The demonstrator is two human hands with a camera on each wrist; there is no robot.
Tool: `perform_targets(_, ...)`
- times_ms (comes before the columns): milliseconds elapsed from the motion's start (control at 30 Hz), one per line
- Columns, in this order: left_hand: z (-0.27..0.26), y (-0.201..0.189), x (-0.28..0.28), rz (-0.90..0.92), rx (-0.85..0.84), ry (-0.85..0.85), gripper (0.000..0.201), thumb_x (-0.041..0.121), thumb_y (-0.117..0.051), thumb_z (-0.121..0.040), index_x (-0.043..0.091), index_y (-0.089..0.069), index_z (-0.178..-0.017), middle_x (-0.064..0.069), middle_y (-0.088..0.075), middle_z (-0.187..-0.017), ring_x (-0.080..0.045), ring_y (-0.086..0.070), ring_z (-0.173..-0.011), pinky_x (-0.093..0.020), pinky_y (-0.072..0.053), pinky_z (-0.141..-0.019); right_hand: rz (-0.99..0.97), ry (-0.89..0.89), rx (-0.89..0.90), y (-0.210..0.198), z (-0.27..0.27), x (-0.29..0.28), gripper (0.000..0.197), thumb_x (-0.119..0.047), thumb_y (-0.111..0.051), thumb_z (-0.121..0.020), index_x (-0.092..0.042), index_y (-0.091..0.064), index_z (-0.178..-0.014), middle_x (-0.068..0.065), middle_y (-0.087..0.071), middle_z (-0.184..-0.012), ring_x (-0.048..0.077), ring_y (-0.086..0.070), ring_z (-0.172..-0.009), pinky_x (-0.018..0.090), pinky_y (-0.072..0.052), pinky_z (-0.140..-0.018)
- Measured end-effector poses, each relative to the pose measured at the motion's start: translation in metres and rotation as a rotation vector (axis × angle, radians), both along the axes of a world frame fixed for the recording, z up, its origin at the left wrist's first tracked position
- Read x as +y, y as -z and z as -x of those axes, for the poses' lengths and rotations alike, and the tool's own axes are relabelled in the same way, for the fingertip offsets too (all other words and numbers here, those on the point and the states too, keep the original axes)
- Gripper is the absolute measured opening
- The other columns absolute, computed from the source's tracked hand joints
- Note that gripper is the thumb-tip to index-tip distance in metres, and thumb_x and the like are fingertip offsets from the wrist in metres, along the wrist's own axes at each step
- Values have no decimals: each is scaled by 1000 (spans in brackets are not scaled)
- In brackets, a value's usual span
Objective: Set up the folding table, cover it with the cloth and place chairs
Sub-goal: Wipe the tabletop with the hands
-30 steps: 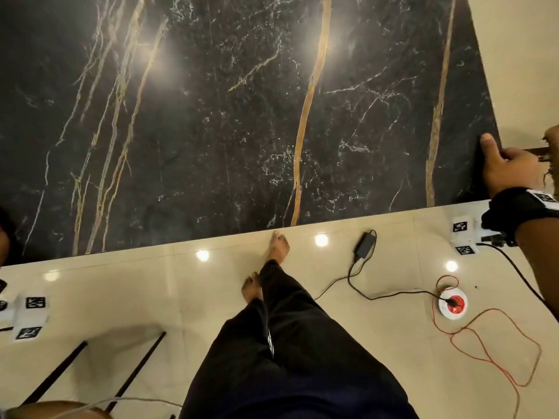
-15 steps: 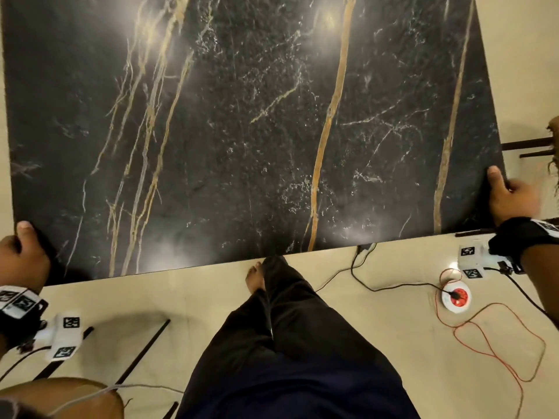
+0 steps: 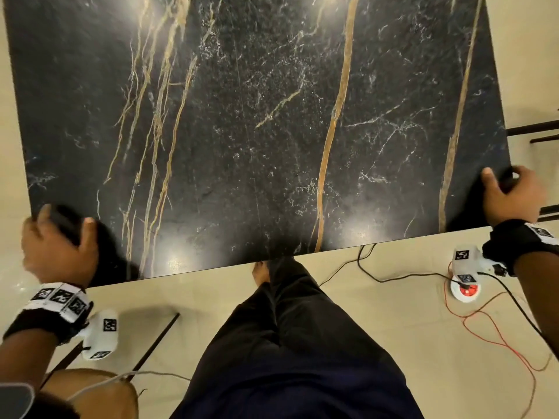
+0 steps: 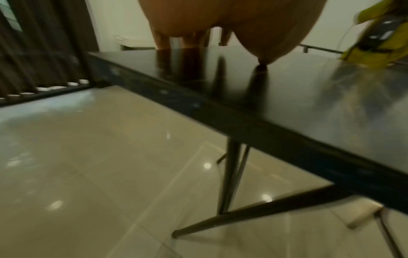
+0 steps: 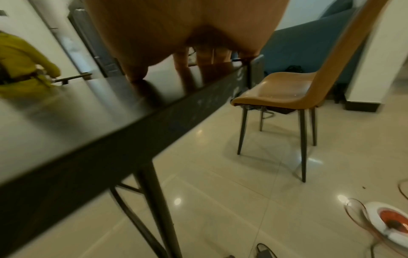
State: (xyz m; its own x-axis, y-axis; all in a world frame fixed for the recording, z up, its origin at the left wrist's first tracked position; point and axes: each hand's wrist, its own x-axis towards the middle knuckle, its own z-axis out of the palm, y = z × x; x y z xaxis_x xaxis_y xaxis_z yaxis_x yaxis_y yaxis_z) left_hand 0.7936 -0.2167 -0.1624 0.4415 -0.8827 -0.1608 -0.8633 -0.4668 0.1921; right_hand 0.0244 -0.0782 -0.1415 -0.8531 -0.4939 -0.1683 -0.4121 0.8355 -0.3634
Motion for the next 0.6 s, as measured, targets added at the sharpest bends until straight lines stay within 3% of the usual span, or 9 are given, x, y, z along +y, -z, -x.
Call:
perform_targets(33,45,-32,0,39,-23,185,70,68,-50,-86,18,-43,-135,-21,-44,-142,-42,-45,-128,-61,-35,-107,-5,-78,32,-1,-6,3,85,-83,-54,-77,-22,-46,-136,16,-58,-132,39,-56,-120,54,-47,-101)
perform_targets(100,100,-53,14,-24,-45,515,77,66,-52,-82,24,-36,-145,-14,-27,-158,-36,-22,-146,-59,-16,-114,-39,-238,87,-7,-27,12,77,-68,-65,-82,-24,-41,-141,16,-46,-145,40,-45,-131,58,-42,-106)
perform_targets(167,139,-52,32,-192,-24,788,89,75,-50,-76,30,-31,-151,-8,-16,-164,-31,-10,-151,-62,-3,-114,-72,-352,99,-16,-55,22,79,-67,-63,-81,-23,-42,-143,16,-37,-153,40,-37,-138,59,-36,-111)
perform_targets(233,166,-38,53,-236,-47,1024,99,82,-49,-70,33,-29,-153,-5,-8,-166,-33,-3,-152,-71,-2,-112,-84,-534,119,-22,-81,34,86,-73,-56,-76,-21,-46,-144,18,-35,-156,41,-36,-139,59,-33,-112)
perform_targets(300,187,-31,64,-234,-110,1134,110,85,-52,-63,35,-22,-156,-6,1,-166,-36,4,-152,-77,-3,-108,-125,-770,129,-21,-101,44,93,-77,-54,-71,-23,-46,-147,17,-30,-159,41,-33,-143,62,-28,-112)
perform_targets(367,199,-28,67,-252,-153,1157,115,79,-62,-62,35,-13,-157,-9,6,-166,-39,9,-151,-79,-1,-107,-210,-941,123,-19,-122,48,102,-79,-59,-66,-31,-36,-154,11,-18,-166,38,-21,-150,67,-19,-115)
perform_targets(433,204,-25,68,-240,-152,1149,111,51,-76,-69,34,-11,-157,-12,4,-165,-43,8,-150,-80,-2,-106,-281,-993,138,-14,-145,45,112,-71,-75,-63,-38,-23,-158,6,-7,-169,35,-9,-154,69,-10,-117)
perform_targets(500,201,-21,66,-206,-155,1153,109,15,-75,-72,33,-10,-157,-14,1,-165,-46,7,-149,-81,-3,-105,-301,-963,184,-7,-164,35,118,-58,-86,-63,-40,-18,-158,6,-4,-169,37,-5,-154,70,-5,-117)
perform_targets(600,199,-20,63,-218,-181,1167,113,-3,-66,-71,32,-3,-157,-14,5,-164,-46,12,-148,-80,-2,-105,-295,-903,202,1,-182,17,125,-31,-93,-63,-39,-13,-159,9,-2,-168,41,1,-153,73,1,-114)
